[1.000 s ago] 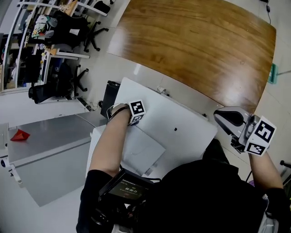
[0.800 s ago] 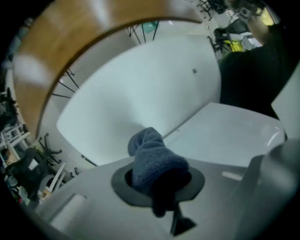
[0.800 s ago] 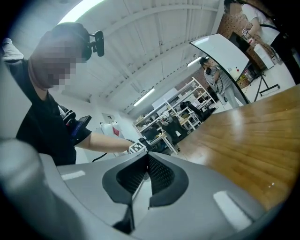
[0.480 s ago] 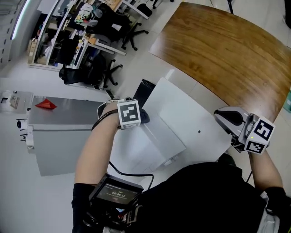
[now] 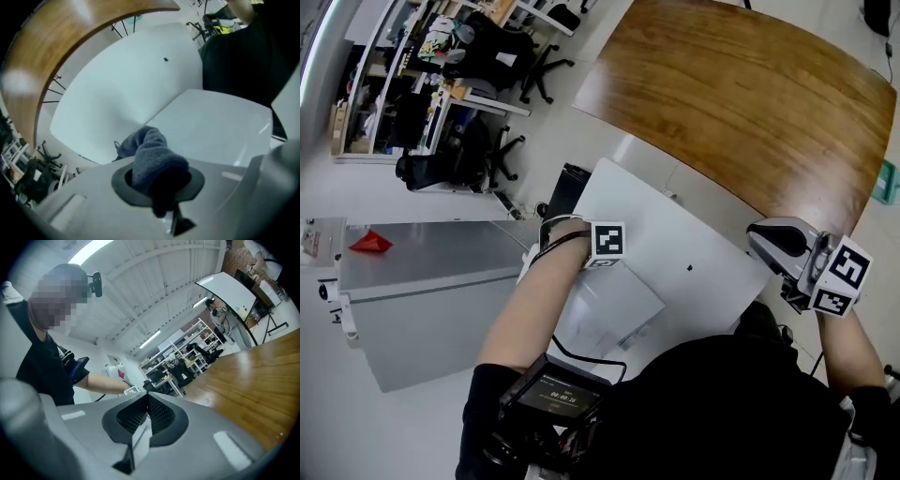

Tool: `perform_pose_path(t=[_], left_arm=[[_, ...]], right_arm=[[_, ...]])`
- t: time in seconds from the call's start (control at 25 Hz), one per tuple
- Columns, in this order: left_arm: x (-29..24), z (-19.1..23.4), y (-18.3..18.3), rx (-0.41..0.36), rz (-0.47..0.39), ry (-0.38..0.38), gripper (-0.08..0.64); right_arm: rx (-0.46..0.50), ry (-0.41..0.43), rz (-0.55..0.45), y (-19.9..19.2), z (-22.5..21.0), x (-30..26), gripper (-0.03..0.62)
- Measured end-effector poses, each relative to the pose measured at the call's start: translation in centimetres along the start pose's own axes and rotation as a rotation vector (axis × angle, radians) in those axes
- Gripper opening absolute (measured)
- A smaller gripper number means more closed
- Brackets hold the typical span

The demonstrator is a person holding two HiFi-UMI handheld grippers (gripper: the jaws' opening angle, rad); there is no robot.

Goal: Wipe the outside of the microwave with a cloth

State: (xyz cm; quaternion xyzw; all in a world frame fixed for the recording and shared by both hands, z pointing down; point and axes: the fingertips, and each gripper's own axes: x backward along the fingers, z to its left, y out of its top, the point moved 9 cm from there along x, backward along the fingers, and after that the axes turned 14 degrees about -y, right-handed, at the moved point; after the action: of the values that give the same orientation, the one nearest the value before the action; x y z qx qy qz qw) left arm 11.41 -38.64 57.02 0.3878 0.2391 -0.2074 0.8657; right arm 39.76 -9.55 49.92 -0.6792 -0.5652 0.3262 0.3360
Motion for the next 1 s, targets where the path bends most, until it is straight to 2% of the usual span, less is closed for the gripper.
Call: perform_pose_path(t=[0.08,0.2,0.4,0.48,0.56,0.6,0.68,0.76,0.84,1.0], left_arm=[[-2.1,2.0,2.1,-0.009,0.05,-0.02,0.054],[-4.2,3.8,4.6,-0.033,0.079,-0.044,0.052],[-4.9,2.8,5.9,-0.09,0.066,-0.019,0.054],[-2.0,0.3,5.1,-0.134,0.025,0.052,0.055],[2.4,-2.9,3.4,-0.163,-0.078,0.144,0.055],[4.5,-4.7,2.1,-0.171,-0.126,0.179,0.055],[7.6,-8.1,-1.3,-0.177,-0.162,0.224,0.055],[8.7,-10.5,-4.4,-0.171,-0.15,0.236,0.055],[8.0,-11.2,-6.1,-0.155,-0.129,0.215,0.055],[5.8,-10.3,-5.9,-0.136,-0.109,0.183,0.055]], right_arm=[[-0.021,-0.054,0.01,-0.9,-1.4,1.7,0.005],[-0.042,-0.119,0.025,-1.7,-2.5,4.1,0.005],[-0.047,-0.125,0.02,-1.6,-2.0,5.1,0.005],[-0.04,-0.099,0.011,-1.1,-1.5,4.6,0.005],[-0.026,-0.063,0.005,-0.4,-0.9,3.7,0.005],[-0.018,-0.041,0.001,0.0,-0.5,3.0,0.005],[-0.002,0.005,-0.01,0.9,0.7,1.1,0.005],[0.014,0.052,-0.021,1.8,2.2,-0.9,0.005],[0.027,0.091,-0.027,2.4,3.1,-2.6,0.005],[0.039,0.128,-0.025,2.8,3.4,-4.1,0.005]])
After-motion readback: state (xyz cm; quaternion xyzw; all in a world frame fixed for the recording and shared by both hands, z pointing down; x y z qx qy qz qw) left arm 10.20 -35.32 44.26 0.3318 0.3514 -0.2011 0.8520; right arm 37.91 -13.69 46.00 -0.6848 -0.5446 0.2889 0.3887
